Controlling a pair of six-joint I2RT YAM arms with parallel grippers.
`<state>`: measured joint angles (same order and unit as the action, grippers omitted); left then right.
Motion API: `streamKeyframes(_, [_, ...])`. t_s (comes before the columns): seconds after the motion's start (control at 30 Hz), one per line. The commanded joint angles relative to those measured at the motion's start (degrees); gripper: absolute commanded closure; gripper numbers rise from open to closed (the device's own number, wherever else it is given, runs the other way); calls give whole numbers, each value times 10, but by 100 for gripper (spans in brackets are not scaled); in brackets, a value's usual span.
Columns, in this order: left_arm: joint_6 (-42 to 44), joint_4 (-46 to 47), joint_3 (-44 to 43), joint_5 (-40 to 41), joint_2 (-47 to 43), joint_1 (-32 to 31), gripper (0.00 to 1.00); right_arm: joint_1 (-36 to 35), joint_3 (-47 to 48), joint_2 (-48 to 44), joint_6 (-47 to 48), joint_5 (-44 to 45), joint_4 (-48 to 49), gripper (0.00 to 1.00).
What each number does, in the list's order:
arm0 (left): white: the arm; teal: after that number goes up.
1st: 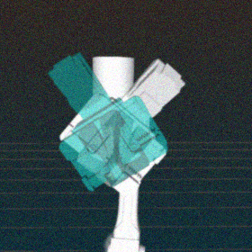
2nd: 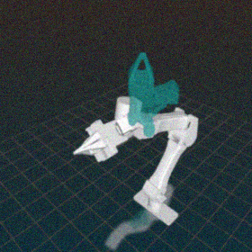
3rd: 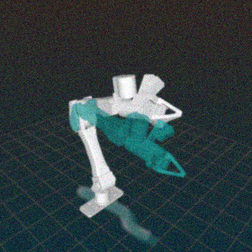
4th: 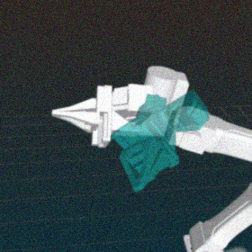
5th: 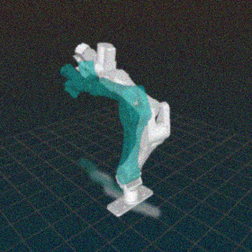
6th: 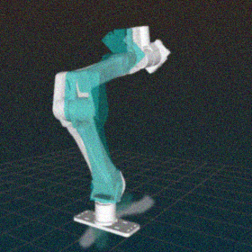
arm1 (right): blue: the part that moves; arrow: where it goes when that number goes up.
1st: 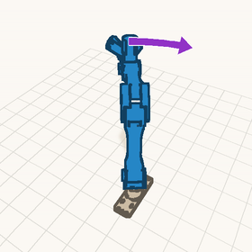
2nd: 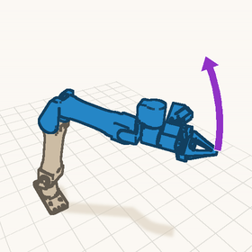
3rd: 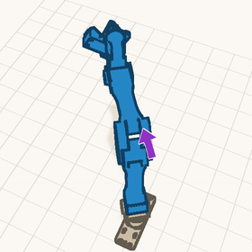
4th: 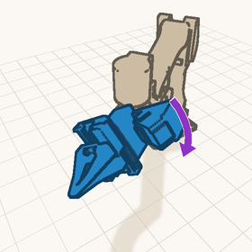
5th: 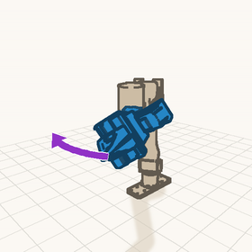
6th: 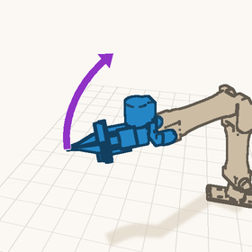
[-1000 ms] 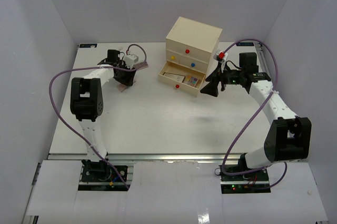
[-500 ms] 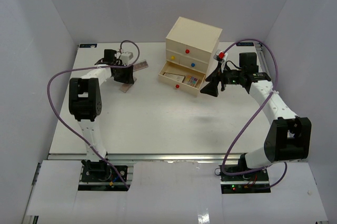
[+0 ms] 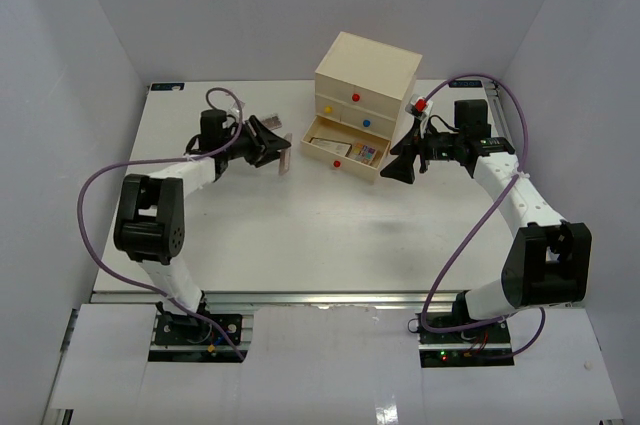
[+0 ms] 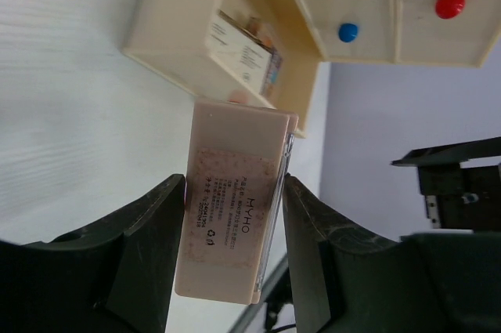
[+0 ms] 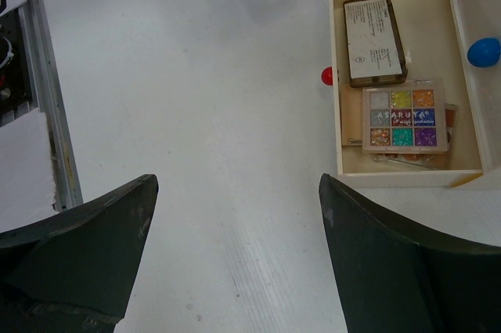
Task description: Organize the makeup
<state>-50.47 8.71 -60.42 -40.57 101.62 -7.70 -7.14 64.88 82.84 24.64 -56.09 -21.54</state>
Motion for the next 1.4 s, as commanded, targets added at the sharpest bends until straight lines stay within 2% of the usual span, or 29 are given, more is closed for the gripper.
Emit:
streamKeyframes(0.0, [-209, 83, -19, 52, -9, -87, 92, 2, 2, -24, 9, -9, -4, 10])
streamKeyframes(0.2, [-376, 160, -9, 179, 8, -138, 93, 4, -1, -33, 9, -7, -4, 10])
streamKeyframes(0.27, [-403, 157, -27, 229, 20, -151, 92, 5, -1, -36, 9, -8, -3, 10])
streamKeyframes(0.53, [-466, 155, -110, 324, 104, -191, 80, 5, 0, -38, 9, -9, -3, 10])
streamKeyframes(0.67, [-470, 154, -142, 358, 137, -204, 69, 6, 0, -39, 9, -9, -3, 10])
streamKeyframes(0.8, [-460, 185, -154, 349, 162, -206, 55, 7, -1, -40, 9, -9, -3, 10])
streamKeyframes(1.13, [-429, 244, -117, 327, 133, -207, 30, 8, -1, -37, 9, -10, -3, 10])
streamKeyframes(1.17, [-428, 243, -116, 326, 130, -207, 26, 8, -1, -37, 9, -10, -3, 10])
streamKeyframes(1.23, [-426, 245, -111, 326, 128, -206, 5, 8, 0, -36, 9, -10, -3, 10])
streamKeyframes(1.27, [-425, 245, -110, 324, 127, -206, 2, 8, -1, -36, 8, -10, -3, 10])
streamKeyframes(1.37, [-425, 250, -109, 316, 128, -206, 2, 8, -1, -36, 8, -9, -3, 10])
